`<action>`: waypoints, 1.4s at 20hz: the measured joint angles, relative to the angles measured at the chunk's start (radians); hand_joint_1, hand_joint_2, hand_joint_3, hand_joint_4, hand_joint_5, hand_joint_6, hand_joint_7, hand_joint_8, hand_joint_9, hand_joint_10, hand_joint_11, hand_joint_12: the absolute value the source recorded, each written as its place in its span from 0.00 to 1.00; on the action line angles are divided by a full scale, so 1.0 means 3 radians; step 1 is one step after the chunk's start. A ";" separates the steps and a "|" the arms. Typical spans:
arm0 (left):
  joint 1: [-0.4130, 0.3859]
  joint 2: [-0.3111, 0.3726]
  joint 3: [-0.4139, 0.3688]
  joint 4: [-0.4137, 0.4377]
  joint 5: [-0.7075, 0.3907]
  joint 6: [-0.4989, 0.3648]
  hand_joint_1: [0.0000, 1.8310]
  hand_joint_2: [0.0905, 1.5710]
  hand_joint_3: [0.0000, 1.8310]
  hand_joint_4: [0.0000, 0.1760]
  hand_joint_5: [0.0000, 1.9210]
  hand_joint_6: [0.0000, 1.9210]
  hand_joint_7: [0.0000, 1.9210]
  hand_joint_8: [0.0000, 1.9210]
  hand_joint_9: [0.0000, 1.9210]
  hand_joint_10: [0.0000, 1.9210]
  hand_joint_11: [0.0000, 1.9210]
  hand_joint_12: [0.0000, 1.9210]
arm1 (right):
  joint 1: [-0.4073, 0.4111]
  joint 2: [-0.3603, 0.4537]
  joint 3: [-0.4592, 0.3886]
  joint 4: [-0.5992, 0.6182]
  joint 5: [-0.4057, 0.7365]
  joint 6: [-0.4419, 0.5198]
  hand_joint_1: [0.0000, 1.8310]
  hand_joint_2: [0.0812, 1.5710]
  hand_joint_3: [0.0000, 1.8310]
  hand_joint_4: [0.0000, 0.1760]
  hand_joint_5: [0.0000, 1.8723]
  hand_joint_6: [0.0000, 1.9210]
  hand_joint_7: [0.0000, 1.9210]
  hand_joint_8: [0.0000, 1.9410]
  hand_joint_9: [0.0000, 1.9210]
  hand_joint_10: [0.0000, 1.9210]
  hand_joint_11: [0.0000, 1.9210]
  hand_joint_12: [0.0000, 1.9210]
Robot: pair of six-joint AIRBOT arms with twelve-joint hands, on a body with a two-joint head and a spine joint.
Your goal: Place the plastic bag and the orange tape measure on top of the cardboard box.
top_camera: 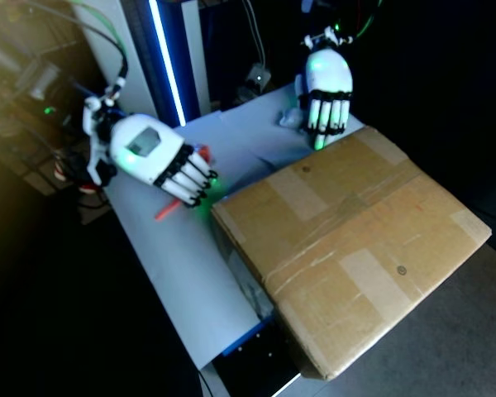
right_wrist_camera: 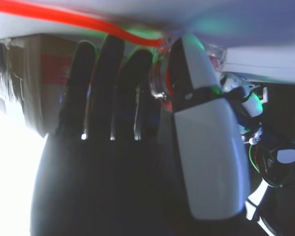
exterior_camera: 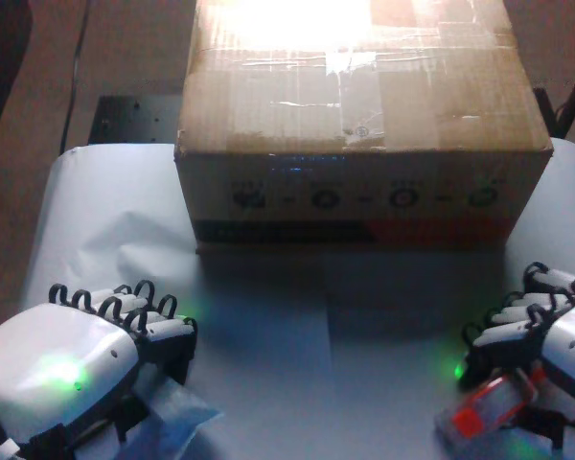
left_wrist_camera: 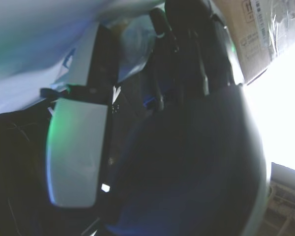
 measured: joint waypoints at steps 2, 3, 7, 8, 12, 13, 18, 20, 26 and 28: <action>-0.0092 0.0127 -0.0074 0.0004 -0.0111 0.0006 0.72 0.81 0.00 0.00 0.30 0.74 0.35 0.79 0.31 0.88 0.22 0.89 | 0.0042 0.0056 -0.0080 -0.0088 0.0042 -0.0010 0.66 0.77 0.00 0.00 0.52 0.48 0.29 0.83 0.23 0.69 0.05 0.81; -0.0130 0.0244 -0.0140 0.0036 -0.0179 0.0008 0.72 0.80 0.00 0.00 0.32 0.73 0.39 0.73 0.32 0.85 0.23 0.87 | 0.0042 0.0153 -0.0164 -0.0172 -0.0005 -0.0009 0.66 0.76 0.00 0.00 0.53 0.50 0.30 0.81 0.23 0.69 0.04 0.84; -0.0165 0.0434 -0.0220 0.0219 -0.0181 -0.0092 0.72 0.79 0.00 0.00 0.33 0.70 0.38 0.75 0.32 0.86 0.22 0.88 | 0.0131 0.0303 -0.0217 -0.0228 -0.0163 -0.0013 0.66 0.75 0.00 0.00 0.54 0.47 0.31 0.80 0.25 0.69 0.09 0.86; -0.0197 0.0463 -0.0207 0.0317 -0.0111 -0.0313 0.72 0.80 0.00 0.00 0.33 0.70 0.36 0.77 0.32 0.87 0.22 0.87 | 0.0165 0.0329 -0.0243 -0.0256 -0.0219 -0.0011 0.66 0.76 0.00 0.00 0.53 0.50 0.30 0.81 0.24 0.68 0.09 0.85; -0.0273 0.0539 -0.0126 0.0501 0.0145 -0.0715 0.73 0.78 0.00 0.00 0.35 0.69 0.37 0.72 0.35 0.82 0.25 0.80 | 0.0238 0.0432 -0.0296 -0.0359 -0.0249 -0.0013 0.66 0.77 0.00 0.00 0.51 0.46 0.30 0.87 0.24 0.72 0.11 0.86; -0.0352 0.0562 -0.0126 0.0543 0.0186 -0.0724 0.73 0.77 0.00 0.00 0.36 0.68 0.38 0.71 0.37 0.80 0.27 0.79 | 0.0267 0.0472 -0.0301 -0.0388 -0.0313 -0.0013 0.66 0.77 0.00 0.00 0.52 0.46 0.30 0.86 0.24 0.72 0.13 0.86; -0.0507 0.0629 -0.0120 0.0662 0.0313 -0.0726 0.74 0.74 0.00 0.00 0.40 0.64 0.43 0.62 0.40 0.76 0.30 0.79 | 0.0446 0.0572 -0.0323 -0.0506 -0.0360 0.0015 0.66 0.77 0.00 0.00 0.52 0.51 0.29 0.82 0.23 0.69 0.12 0.89; -0.0650 0.0629 -0.0076 0.0726 0.0359 -0.0727 0.74 0.75 0.00 0.00 0.40 0.65 0.41 0.65 0.41 0.75 0.31 0.79 | 0.0540 0.0609 -0.0304 -0.0581 -0.0412 0.0017 0.66 0.77 0.00 0.00 0.51 0.51 0.29 0.83 0.22 0.62 0.12 0.92; -0.1146 0.0459 0.0179 0.0815 0.0209 -0.0725 0.75 0.72 0.00 0.00 0.40 0.63 0.47 0.55 0.47 0.67 0.31 0.70 | 0.0638 0.0680 -0.0224 -0.0624 -0.0455 0.0019 0.65 0.79 0.00 0.00 0.49 0.53 0.26 0.86 0.21 0.65 0.12 0.91; -0.1312 0.0350 0.0270 0.0893 0.0083 -0.0725 0.75 0.70 0.00 0.00 0.43 0.59 0.51 0.49 0.50 0.63 0.32 0.67 | 0.0649 0.0727 -0.0189 -0.0641 -0.0552 0.0019 0.65 0.79 0.00 0.00 0.49 0.53 0.26 0.86 0.21 0.64 0.12 0.91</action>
